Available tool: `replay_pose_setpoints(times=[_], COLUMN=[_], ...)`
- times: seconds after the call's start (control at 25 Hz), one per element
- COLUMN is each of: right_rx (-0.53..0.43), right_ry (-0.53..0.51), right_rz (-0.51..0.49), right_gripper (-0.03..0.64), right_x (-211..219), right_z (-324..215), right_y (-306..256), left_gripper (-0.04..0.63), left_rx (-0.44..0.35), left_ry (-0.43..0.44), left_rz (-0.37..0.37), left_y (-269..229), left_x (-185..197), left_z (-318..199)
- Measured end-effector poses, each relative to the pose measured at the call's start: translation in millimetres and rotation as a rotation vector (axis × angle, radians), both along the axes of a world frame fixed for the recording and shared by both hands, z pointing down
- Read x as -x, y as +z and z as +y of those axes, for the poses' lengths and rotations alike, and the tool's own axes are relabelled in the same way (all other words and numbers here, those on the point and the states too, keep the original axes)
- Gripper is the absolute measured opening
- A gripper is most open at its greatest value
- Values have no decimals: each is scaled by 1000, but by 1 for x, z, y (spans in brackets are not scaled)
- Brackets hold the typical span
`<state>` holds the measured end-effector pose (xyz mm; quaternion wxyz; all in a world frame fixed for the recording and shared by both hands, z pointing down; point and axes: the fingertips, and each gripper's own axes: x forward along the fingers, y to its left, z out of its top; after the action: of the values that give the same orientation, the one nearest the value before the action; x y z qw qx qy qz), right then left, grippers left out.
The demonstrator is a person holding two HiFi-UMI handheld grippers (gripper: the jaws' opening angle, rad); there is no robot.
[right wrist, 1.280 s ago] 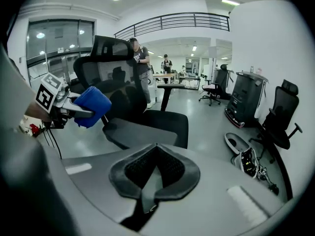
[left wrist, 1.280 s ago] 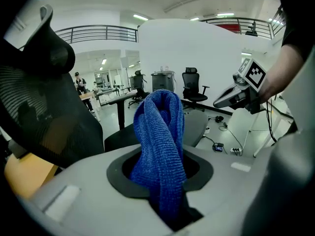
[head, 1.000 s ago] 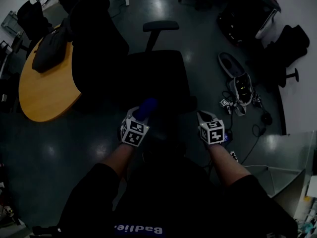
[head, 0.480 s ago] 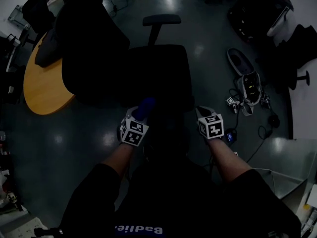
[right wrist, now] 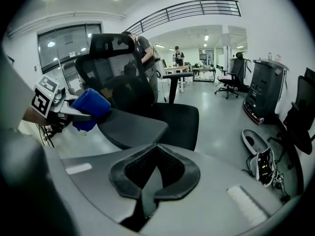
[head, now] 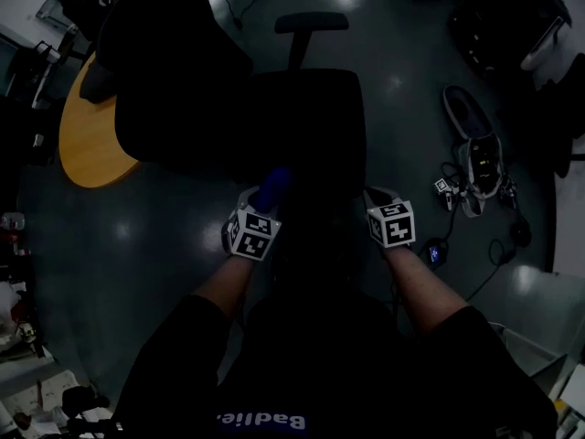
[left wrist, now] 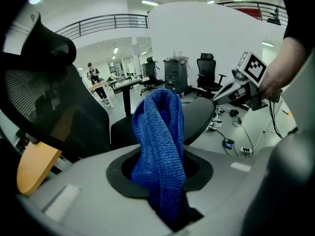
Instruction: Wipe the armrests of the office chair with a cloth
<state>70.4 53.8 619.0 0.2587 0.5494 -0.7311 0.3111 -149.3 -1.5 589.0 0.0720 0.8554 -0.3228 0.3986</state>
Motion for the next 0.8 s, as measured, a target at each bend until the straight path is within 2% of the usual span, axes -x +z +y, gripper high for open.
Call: replay_pose_setpoints(times=[0.28,0.52,0.8], right_rx=[-31,-22,-23], right_ry=[-26,-66,-99], right_rz=[15,26,4], right_gripper=[0,-8,-6], right_x=[-2,3,-2], right_z=[-4,-2,2], right_y=[-3,-3,1], left_gripper=[124,123,123], left_rx=[-7,-12,-4], left_ry=[-25,-28,-7], left_rz=[-16,-22,4], left_y=[-3,-7,-5], left_x=[-10,-19,-62], left_z=[7,14,31])
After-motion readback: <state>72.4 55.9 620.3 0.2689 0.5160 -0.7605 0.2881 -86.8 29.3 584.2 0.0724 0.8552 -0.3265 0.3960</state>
